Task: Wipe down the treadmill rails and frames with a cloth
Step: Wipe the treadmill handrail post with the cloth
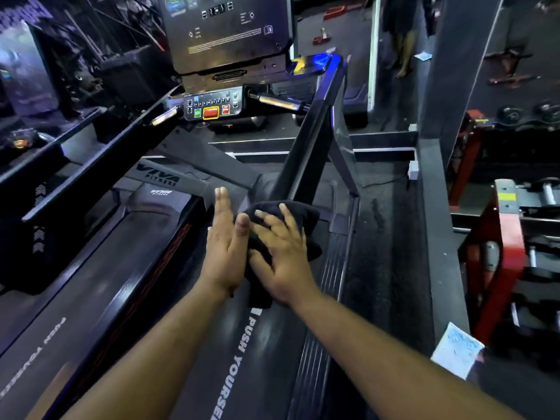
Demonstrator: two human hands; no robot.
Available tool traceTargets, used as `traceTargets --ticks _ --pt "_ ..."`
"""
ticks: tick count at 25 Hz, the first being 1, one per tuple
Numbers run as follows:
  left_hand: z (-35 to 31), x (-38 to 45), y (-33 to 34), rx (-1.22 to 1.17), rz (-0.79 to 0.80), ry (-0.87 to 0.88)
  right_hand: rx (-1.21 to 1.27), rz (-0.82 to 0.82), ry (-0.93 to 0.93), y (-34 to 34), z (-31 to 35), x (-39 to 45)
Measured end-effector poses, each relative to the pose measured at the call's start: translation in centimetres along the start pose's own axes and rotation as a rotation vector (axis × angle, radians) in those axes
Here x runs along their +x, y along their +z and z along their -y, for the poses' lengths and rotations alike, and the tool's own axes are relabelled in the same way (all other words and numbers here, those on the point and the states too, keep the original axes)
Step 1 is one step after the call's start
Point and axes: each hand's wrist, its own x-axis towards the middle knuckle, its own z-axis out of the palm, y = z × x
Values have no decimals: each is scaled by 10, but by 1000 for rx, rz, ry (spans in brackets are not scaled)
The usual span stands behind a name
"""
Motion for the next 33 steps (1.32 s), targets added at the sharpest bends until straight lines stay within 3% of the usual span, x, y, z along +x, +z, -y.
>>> traceTargets --ticks 3,5,7,10,12,13,16,17,21,23,26,29,33 --pt "-2 1 -8 29 29 2 107 -66 76 5 -22 19" --pt "-8 3 -9 147 95 19 259 -186 271 -3 -38 53" --pt "-13 5 -5 200 132 17 362 -199 428 2 -34 51" --pt "-17 16 4 178 148 13 377 -189 271 19 -2 -1" --pt "-23 28 12 211 169 -8 419 -232 242 20 -29 10" --pt "-25 34 16 258 187 -17 427 -229 285 21 -51 31" --pt "-31 51 27 457 262 -41 676 -233 684 10 -111 103" --pt "-32 54 29 504 285 -48 723 -241 707 11 -108 102" --pt "-31 76 40 495 333 -92 626 -250 438 2 -54 61" --pt "-31 91 47 510 381 -98 448 -231 298 -4 -82 93" --pt "-33 109 56 600 437 -49 344 -255 350 -29 -139 182" --pt "-37 113 61 655 463 -18 350 -259 418 -30 -131 187" --pt "-37 118 61 620 459 -64 326 -161 218 -25 -124 156"
